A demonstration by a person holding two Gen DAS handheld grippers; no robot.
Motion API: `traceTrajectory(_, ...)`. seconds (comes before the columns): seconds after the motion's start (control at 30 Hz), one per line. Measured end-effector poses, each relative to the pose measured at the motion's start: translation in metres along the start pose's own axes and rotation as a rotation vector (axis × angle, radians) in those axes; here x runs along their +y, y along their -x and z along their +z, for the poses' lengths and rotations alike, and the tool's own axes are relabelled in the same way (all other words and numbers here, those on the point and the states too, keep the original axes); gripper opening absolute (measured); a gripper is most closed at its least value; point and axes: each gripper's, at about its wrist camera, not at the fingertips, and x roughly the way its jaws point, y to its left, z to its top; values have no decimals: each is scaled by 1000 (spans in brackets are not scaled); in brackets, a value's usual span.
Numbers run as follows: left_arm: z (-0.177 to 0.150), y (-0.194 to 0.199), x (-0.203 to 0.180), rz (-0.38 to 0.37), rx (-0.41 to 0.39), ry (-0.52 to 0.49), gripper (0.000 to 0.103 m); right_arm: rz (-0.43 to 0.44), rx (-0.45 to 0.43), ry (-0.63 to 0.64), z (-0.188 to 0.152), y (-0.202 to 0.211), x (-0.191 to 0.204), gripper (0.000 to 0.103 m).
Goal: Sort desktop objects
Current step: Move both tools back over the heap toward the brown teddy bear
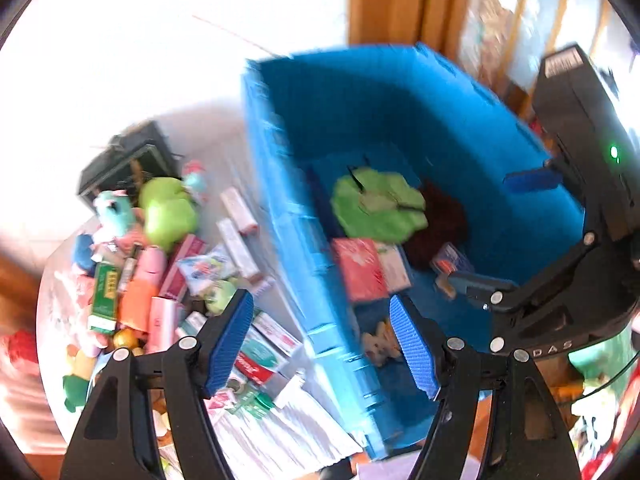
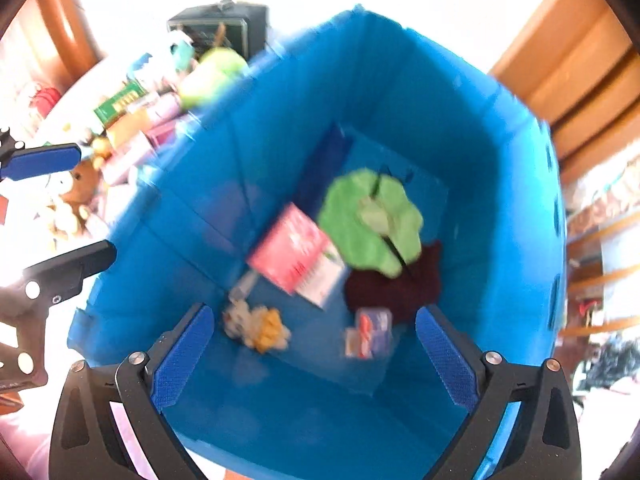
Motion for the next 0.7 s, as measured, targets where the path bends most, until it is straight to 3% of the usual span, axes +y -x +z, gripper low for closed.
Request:
traceTrajectory(0.27,-52,41,88,138,-183,126,70,100,-204,35,23,39,76,103)
traceTrajectory(0.47,-113,55,161,237,-290,239,70,196,-345,71,28,48,143,103)
traceTrajectory(0.7,-192,41,233,317,-277,373,70,296,-434,70,24,31,210,103)
